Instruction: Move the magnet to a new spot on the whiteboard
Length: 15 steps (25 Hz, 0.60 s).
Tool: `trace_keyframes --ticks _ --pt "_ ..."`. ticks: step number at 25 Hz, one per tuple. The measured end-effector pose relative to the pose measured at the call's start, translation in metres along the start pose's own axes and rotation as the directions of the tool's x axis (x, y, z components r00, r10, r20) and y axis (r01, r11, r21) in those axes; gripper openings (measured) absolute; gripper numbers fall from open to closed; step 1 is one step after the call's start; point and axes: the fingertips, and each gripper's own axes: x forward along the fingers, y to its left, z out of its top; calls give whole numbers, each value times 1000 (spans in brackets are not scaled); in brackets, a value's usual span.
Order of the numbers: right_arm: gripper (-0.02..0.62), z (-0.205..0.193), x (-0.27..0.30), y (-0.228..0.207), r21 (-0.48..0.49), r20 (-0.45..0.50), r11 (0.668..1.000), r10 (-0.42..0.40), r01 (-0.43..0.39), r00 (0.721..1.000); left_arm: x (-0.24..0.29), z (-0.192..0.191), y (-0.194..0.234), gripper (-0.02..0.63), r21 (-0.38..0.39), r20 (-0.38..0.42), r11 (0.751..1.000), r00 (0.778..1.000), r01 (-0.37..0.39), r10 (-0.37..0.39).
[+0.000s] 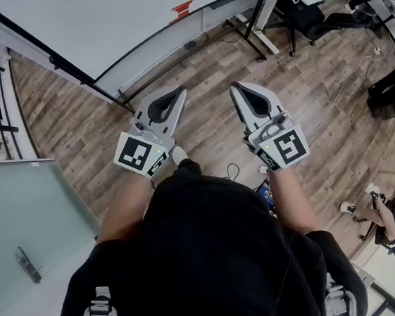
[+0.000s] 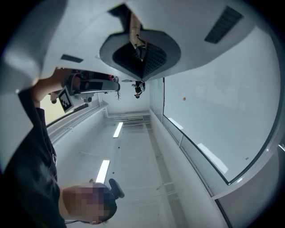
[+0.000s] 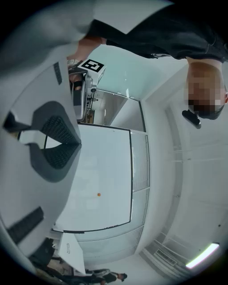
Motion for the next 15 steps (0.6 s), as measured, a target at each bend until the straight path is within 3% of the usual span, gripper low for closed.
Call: trace_keyframes --ticks 10,15 --pt "0 -4 -23 0 -3 -55 1000 -3 3 998 3 2 -18 2 -4 -21 1000 1000 -13 13" --pt "0 4 -37 -3 47 -18 999 14 -13 1000 8 2 -30 2 -4 -24 1000 1000 -15 15"
